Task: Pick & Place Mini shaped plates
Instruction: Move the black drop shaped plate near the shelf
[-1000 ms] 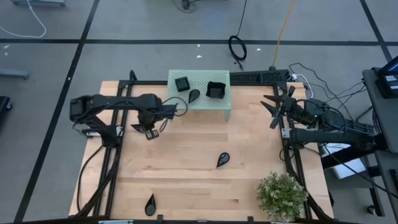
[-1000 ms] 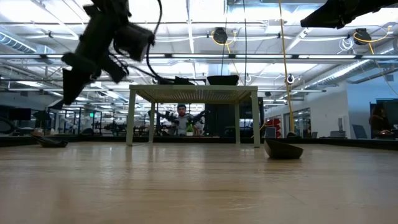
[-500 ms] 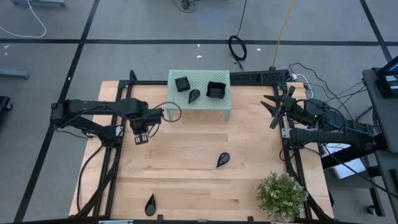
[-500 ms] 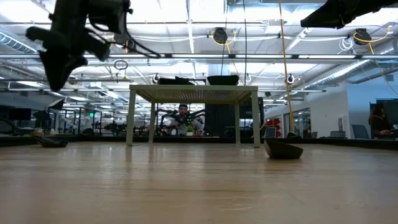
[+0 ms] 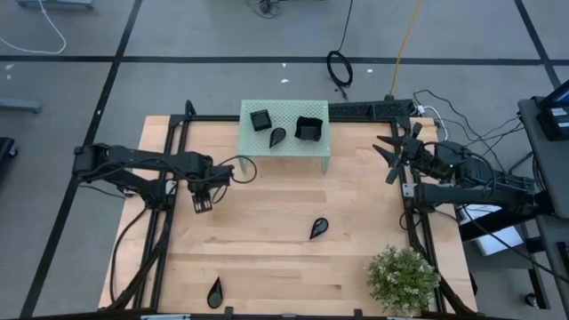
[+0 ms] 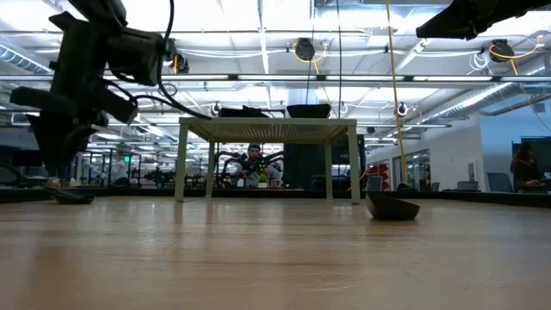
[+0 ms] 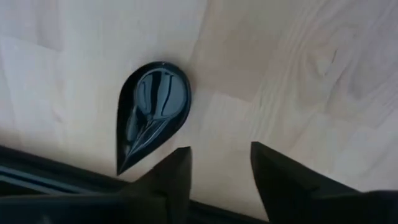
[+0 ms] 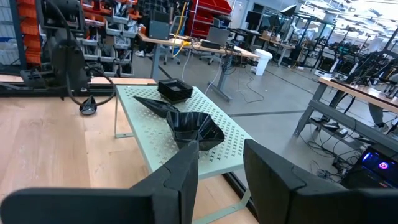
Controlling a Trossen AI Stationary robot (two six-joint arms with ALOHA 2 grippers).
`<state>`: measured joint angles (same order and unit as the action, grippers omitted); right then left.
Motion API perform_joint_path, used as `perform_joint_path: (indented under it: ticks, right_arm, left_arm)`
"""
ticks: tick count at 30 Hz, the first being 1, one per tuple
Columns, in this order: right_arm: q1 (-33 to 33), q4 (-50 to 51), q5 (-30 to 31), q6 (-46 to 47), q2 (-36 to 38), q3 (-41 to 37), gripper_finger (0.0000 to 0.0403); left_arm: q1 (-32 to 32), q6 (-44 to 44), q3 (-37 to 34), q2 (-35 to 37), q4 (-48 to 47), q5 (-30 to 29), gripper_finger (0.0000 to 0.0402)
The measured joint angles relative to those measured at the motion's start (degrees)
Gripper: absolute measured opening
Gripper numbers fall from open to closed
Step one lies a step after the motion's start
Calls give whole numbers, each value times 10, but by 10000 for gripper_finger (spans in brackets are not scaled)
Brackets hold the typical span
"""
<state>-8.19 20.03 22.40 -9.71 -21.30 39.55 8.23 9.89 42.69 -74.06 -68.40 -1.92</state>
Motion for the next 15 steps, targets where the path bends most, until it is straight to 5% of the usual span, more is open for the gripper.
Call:
perform_joint_path:
  ticks: [5,15]
  right_arm:
    - [0,0,0,0,0,0,116]
    - [0,0,0,0,0,0,116]
  left_arm:
    - [0,27,-6,-12,26,4,200]
    - [50,172,-6,-72,70,-43,188]
